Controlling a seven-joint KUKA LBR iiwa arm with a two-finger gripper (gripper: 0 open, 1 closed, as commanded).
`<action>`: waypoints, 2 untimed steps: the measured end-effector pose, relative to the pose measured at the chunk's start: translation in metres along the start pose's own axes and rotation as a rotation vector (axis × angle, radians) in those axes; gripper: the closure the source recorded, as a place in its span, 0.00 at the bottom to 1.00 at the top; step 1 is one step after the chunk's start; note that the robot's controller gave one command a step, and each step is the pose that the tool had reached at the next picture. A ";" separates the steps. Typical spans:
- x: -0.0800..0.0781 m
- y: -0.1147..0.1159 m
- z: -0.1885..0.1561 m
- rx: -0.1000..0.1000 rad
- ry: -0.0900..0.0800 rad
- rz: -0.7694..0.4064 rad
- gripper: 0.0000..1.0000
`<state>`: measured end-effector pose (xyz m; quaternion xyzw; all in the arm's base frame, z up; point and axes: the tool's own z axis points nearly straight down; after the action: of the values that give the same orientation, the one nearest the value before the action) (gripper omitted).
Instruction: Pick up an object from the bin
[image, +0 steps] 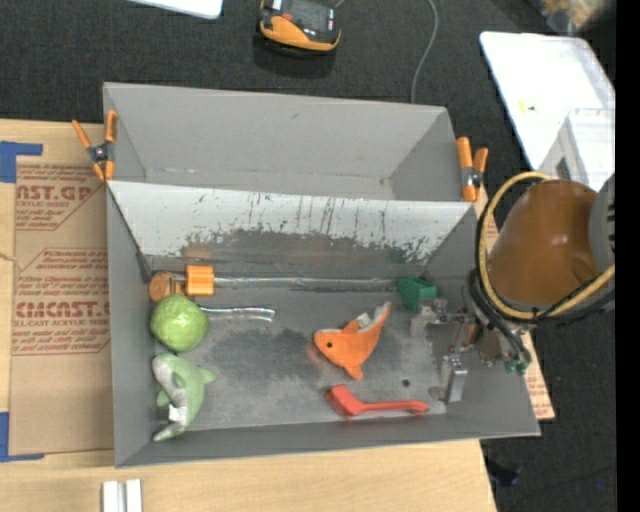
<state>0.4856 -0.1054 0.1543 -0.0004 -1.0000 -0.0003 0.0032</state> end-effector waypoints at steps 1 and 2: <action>-0.002 0.000 -0.003 0.001 -0.007 -0.001 0.00; -0.004 0.042 0.029 0.002 -0.007 -0.074 0.00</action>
Offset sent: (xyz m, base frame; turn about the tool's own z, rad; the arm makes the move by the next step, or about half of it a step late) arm 0.0037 0.0492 -0.0340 -0.0879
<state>0.4891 -0.0637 0.1255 0.0366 -0.9993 0.0005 -0.0004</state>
